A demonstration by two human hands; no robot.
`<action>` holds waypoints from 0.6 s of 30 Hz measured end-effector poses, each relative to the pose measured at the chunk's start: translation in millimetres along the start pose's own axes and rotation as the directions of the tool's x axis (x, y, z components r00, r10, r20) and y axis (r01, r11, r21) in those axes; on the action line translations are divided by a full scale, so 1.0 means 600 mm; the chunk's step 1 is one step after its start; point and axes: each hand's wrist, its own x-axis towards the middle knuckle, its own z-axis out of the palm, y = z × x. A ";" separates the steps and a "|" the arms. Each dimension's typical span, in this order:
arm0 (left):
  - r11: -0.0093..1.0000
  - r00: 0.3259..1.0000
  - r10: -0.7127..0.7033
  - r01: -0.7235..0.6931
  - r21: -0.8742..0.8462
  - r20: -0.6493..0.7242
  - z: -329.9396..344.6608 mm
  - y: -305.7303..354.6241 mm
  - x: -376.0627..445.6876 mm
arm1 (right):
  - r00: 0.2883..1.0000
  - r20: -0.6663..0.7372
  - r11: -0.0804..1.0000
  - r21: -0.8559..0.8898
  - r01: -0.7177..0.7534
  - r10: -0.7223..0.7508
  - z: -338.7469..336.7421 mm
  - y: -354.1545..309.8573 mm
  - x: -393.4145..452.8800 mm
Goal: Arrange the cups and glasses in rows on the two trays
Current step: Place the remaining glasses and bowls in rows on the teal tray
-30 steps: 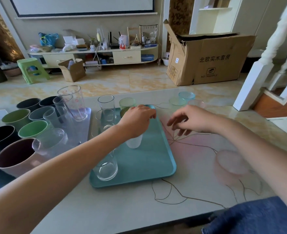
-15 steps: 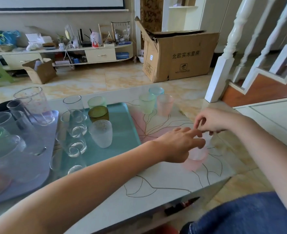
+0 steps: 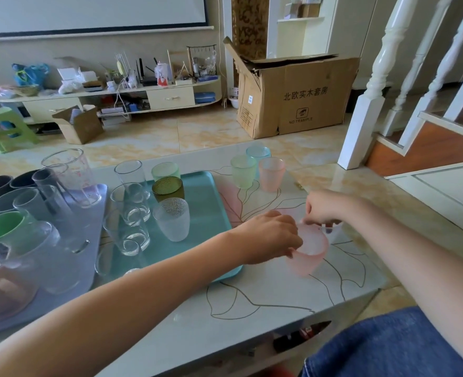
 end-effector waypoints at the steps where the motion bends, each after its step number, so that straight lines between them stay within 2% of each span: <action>1: 1.000 1.000 -0.005 0.005 0.018 -0.025 -0.002 -0.004 -0.008 | 1.000 -0.004 1.000 0.009 0.003 -0.003 0.002 -0.002 0.000; 5: 0.996 0.993 -0.064 0.070 0.061 -0.098 -0.023 -0.030 -0.072 | 0.998 -0.057 0.999 -0.023 0.022 -0.023 0.001 -0.007 -0.005; 9: 0.959 0.959 -0.283 0.284 0.022 -0.028 -0.046 -0.071 -0.170 | 0.990 -0.115 0.996 -0.045 0.073 -0.078 0.000 -0.025 -0.001; 12: 0.906 0.906 -0.422 0.421 0.027 0.038 -0.057 -0.088 -0.227 | 0.980 -0.143 0.989 -0.059 0.133 -0.140 -0.004 -0.048 0.001; 18: 0.876 0.869 -0.481 0.470 0.111 0.116 -0.050 -0.093 -0.283 | 0.941 -0.208 0.962 -0.109 0.249 -0.267 -0.009 -0.111 -0.005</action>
